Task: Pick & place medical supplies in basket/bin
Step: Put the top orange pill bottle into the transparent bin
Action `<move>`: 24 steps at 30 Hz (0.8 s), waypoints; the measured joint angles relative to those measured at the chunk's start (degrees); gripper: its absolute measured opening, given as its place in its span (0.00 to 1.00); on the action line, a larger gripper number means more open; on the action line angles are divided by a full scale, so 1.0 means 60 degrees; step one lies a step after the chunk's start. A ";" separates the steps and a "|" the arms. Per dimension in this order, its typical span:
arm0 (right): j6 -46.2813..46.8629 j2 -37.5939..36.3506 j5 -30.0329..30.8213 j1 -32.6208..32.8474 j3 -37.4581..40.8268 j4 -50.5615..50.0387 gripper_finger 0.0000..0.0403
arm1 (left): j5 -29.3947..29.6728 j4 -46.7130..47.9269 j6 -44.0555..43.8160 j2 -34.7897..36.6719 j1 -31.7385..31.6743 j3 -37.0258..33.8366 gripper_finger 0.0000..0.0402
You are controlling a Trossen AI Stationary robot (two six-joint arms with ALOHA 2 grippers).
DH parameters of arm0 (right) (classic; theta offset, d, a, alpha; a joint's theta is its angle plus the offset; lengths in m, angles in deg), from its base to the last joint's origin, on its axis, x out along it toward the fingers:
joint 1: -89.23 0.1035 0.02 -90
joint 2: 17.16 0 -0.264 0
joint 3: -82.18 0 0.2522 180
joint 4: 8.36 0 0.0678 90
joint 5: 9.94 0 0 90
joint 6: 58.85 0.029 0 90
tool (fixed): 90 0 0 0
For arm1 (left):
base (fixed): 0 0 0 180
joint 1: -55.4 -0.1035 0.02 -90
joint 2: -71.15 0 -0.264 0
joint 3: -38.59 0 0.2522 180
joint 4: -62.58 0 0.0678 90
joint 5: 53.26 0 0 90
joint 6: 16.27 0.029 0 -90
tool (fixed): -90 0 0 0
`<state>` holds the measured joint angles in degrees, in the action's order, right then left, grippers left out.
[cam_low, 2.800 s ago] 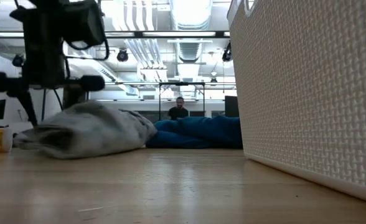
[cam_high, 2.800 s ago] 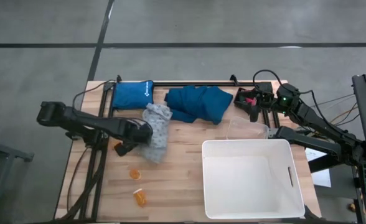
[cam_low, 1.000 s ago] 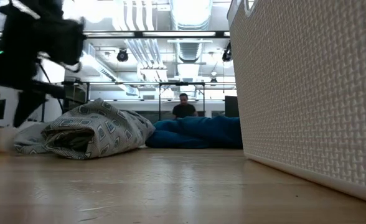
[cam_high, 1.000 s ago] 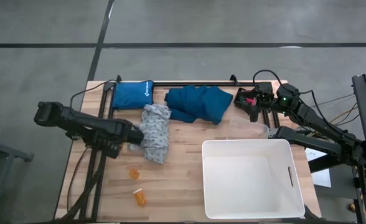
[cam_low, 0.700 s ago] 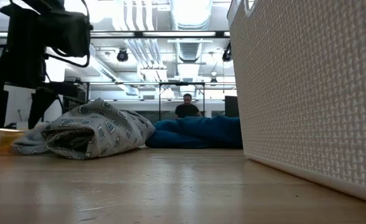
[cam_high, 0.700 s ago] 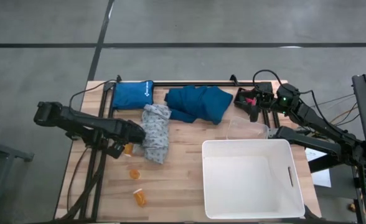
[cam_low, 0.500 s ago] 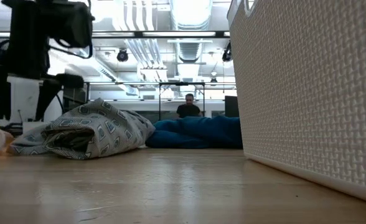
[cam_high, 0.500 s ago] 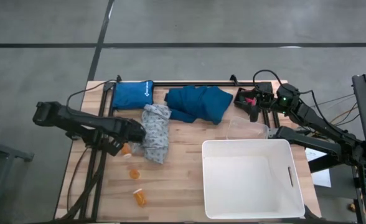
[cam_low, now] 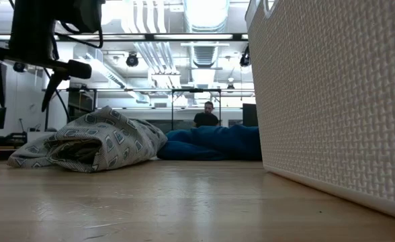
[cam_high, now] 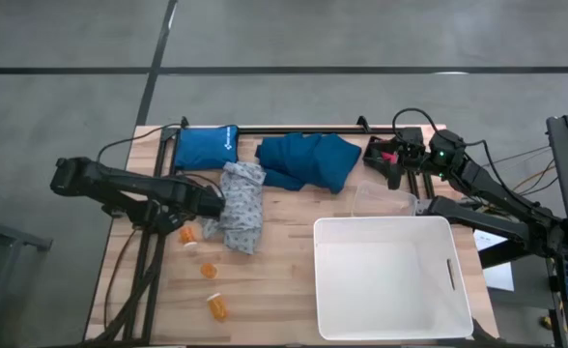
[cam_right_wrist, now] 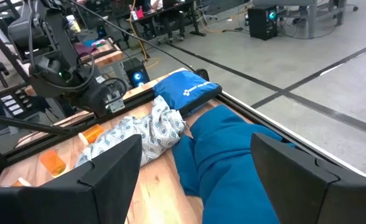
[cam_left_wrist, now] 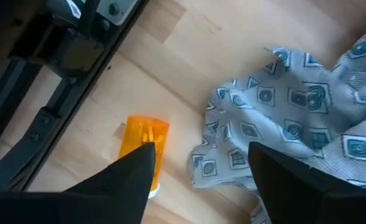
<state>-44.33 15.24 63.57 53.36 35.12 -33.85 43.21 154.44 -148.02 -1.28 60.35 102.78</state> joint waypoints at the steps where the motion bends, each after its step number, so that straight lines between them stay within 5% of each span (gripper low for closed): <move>1: -0.0003 0.0000 0.0000 0.0003 0.0000 0.0000 0.73 | -0.0013 0.0007 0.0000 -0.0001 0.0015 -0.0035 0.69; 11: 0.0000 0.0000 -0.0001 0.0001 0.0000 0.0000 0.75 | -0.0869 0.0148 0.0684 -0.0004 0.0083 -0.0151 0.81; 24: 0.0000 0.0000 0.0000 0.0002 0.0000 0.0000 0.76 | -0.2482 -0.1270 0.0721 -0.0029 0.0449 -0.1741 0.79</move>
<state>-44.33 15.24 63.57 53.37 35.12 -33.85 28.32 146.82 -143.69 -1.45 63.05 92.33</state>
